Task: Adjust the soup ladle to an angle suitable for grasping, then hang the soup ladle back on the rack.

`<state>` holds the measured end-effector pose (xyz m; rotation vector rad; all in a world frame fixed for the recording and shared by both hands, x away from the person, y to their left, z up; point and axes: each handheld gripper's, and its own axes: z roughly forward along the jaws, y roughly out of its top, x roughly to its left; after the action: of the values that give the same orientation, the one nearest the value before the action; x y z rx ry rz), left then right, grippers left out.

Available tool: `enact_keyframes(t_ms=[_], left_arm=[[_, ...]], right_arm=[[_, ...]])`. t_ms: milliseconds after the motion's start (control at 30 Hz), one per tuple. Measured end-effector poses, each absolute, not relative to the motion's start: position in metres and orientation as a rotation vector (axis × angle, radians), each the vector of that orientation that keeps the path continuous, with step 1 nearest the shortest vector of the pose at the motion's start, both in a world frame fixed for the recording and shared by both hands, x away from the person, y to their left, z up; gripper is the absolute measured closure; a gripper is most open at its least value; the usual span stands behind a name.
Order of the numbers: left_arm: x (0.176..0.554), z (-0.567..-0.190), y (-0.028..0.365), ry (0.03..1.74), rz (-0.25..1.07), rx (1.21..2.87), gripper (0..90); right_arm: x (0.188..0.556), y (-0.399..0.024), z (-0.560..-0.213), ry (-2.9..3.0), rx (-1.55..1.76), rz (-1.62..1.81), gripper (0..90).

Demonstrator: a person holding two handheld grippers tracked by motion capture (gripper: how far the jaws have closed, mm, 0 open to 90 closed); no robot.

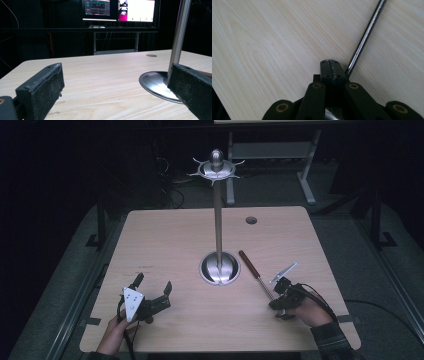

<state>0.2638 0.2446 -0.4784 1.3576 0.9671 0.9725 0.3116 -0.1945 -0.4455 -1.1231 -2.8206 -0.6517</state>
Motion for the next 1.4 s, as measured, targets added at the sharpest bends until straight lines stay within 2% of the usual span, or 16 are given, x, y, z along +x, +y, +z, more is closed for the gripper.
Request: enact_keyframes(t_ms=[767,1400], left_arm=[[0.264,-0.478,0.245,0.967,0.973,1.358,0.2],[0.264,-0.478,0.245,0.967,0.974,1.361,0.2]], right_arm=[[0.324,-0.234,-0.439,-2.846,-1.235,-0.632,89.8],[0.339,-0.227,-0.42,-2.803,-1.278,-0.82,87.7]])
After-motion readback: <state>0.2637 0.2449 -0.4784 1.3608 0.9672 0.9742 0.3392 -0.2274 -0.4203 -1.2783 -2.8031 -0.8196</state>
